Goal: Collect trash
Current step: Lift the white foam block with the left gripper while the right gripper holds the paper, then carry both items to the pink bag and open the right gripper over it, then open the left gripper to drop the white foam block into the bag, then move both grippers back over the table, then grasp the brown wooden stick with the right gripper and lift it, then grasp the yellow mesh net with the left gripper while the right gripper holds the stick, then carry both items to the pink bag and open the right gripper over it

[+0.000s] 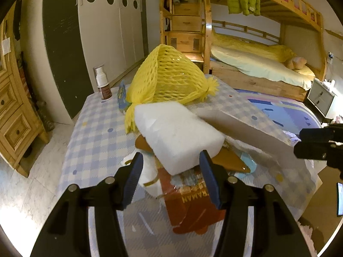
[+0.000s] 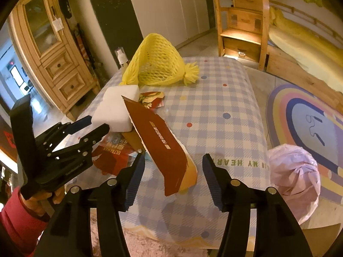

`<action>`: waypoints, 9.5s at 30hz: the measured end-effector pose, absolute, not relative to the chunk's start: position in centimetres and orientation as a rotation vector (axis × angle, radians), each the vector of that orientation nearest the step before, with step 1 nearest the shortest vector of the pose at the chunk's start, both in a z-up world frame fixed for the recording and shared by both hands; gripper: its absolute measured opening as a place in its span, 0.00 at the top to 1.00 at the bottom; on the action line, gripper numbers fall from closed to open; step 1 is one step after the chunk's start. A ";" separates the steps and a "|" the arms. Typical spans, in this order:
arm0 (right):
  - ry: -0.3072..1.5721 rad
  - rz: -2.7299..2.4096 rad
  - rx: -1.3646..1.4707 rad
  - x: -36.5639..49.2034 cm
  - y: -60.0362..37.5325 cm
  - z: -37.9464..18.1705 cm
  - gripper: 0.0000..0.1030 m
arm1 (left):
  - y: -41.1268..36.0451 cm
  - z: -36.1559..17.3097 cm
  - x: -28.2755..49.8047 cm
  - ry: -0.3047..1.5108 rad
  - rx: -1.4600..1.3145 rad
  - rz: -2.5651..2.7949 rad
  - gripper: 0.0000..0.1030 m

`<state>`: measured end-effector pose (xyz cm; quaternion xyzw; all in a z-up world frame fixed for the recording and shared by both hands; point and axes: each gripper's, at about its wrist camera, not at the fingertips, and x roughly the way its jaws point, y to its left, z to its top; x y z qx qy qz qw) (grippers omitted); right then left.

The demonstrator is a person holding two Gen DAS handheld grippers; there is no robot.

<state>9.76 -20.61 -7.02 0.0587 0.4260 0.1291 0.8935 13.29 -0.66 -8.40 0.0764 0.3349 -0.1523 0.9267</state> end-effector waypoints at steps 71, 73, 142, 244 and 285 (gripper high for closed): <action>0.682 0.115 0.168 5.7 -25.9 -4.8 0.99 | -5.6 -4.8 7.3 0.566 0.172 -0.459 0.78; 0.679 0.065 0.178 5.0 -27.7 -4.9 0.99 | -7.9 -4.8 7.0 0.559 0.186 -0.506 0.78; 0.678 0.223 0.070 6.3 -20.2 -4.6 0.46 | 2.8 -5.3 8.1 0.638 0.104 -0.184 0.33; 0.565 0.050 0.253 6.5 -30.3 -1.4 0.93 | -6.2 4.0 15.5 0.619 -0.006 -0.407 0.94; 0.655 -0.277 0.449 -0.8 -47.4 -9.0 0.68 | -25.9 -5.5 10.4 0.768 0.181 -0.725 0.93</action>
